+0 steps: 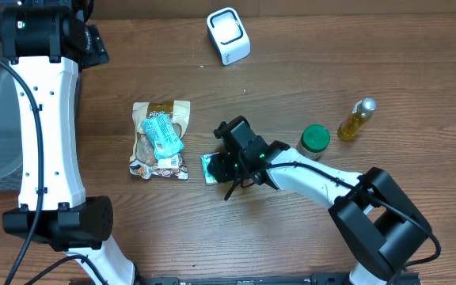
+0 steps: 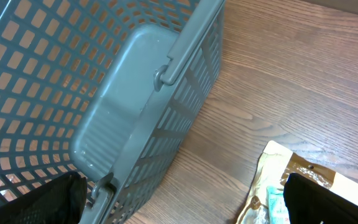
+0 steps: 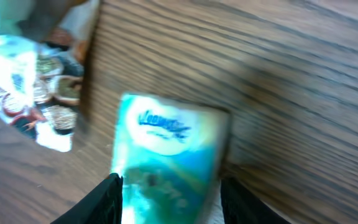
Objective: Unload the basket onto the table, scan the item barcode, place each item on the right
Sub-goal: 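Close the right gripper on the Kleenex pack's end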
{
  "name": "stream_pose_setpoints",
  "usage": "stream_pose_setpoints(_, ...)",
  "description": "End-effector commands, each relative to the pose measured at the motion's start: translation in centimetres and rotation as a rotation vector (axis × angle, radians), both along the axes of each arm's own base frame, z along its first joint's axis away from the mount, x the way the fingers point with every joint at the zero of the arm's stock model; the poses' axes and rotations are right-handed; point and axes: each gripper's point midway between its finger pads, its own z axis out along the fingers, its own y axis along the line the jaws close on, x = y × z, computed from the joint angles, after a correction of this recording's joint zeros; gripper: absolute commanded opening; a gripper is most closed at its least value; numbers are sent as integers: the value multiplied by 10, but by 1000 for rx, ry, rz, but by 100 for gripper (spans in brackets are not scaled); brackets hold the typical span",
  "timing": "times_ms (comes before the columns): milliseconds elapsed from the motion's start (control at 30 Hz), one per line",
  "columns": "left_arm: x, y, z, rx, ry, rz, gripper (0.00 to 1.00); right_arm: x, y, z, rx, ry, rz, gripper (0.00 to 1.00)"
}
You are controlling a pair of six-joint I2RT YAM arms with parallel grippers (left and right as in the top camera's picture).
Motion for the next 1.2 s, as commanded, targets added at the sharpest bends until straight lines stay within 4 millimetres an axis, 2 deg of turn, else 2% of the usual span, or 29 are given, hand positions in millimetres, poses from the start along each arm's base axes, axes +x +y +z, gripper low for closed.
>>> stream_pose_setpoints(0, 0, -1, 8, 5, -18, -17, 100, -4, 6, 10, -4, -55, 39, 47)
stream_pose_setpoints(433, 0, -1, 8, 4, -18, -17, 99, 6, -4, 8, -25, -62, -21, 47)
stream_pose_setpoints(833, 0, -1, 8, 4, -18, -17, 99, -3, 0, -1, -11, -10, 3, 43)
stream_pose_setpoints(1033, 0, -1, 8, 4, -18, -17, 100, -4, -1, -8, -23, 2, 3, 38)
stream_pose_setpoints(1167, 0, -1, 8, 4, -18, -17, 99, -3, -1, -8, -25, -3, 0, 38)
